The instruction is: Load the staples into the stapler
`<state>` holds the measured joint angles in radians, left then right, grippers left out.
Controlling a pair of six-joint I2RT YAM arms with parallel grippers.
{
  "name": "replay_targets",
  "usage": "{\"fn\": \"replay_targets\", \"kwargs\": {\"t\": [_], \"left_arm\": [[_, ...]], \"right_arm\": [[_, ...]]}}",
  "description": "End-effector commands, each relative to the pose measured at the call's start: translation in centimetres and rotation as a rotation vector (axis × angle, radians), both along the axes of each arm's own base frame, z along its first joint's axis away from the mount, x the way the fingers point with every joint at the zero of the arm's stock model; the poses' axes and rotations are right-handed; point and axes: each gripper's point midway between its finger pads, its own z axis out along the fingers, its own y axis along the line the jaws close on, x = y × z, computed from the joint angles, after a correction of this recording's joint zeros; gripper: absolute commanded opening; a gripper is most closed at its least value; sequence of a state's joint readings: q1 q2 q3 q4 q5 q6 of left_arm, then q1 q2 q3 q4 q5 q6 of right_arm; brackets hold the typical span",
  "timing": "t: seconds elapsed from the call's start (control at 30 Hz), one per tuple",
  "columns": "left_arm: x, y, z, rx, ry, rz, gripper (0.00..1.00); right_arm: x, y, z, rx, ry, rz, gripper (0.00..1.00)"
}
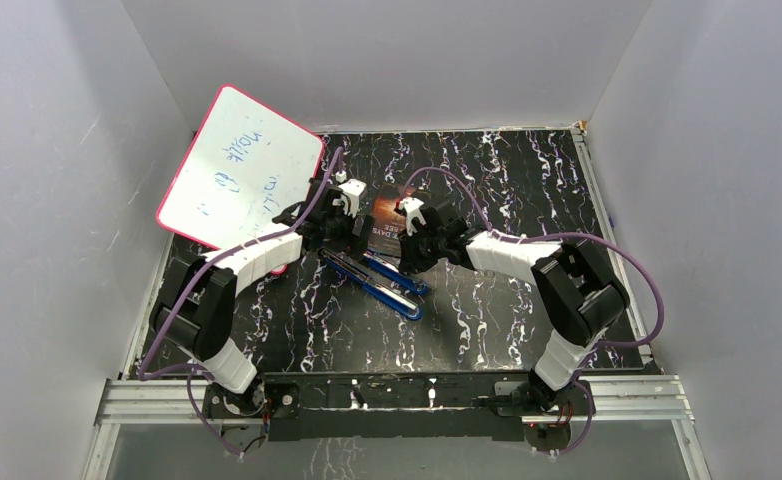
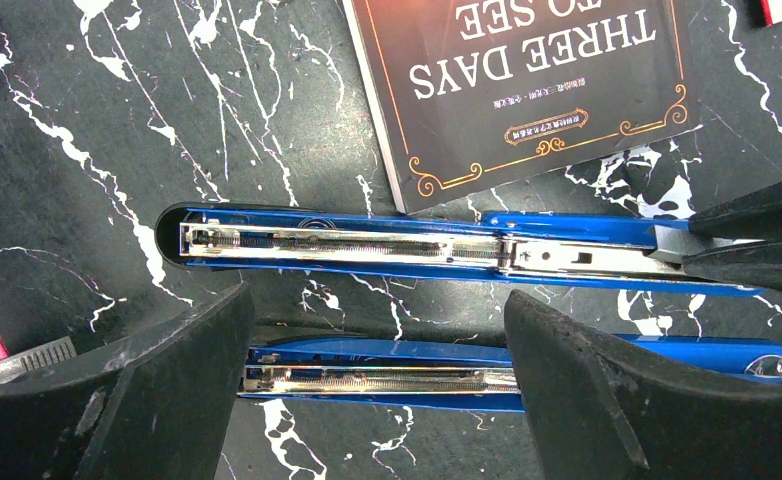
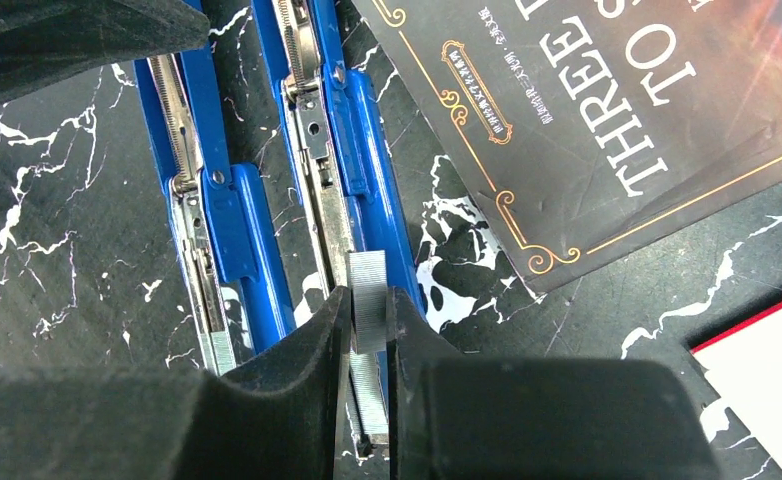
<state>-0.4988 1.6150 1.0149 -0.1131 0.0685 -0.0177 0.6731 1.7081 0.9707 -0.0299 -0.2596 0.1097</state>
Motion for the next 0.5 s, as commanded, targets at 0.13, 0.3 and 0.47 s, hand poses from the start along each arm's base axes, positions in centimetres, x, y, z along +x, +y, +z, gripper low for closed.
{"fn": "replay_targets", "kwargs": {"t": [0.13, 0.3, 0.47], "left_arm": [[0.8, -0.3, 2.2, -0.023, -0.048, -0.008, 0.94], [0.8, -0.3, 2.3, -0.025, -0.052, -0.006, 0.94], [1.0, 0.1, 3.0, -0.016, -0.074, 0.012, 0.94]], "right_arm": [[0.6, 1.6, 4.9, 0.129, -0.068, 0.025, 0.18], [0.4, 1.5, 5.5, 0.141, -0.072, 0.025, 0.18], [0.3, 1.5, 5.5, 0.141, -0.06, 0.022, 0.18]]}}
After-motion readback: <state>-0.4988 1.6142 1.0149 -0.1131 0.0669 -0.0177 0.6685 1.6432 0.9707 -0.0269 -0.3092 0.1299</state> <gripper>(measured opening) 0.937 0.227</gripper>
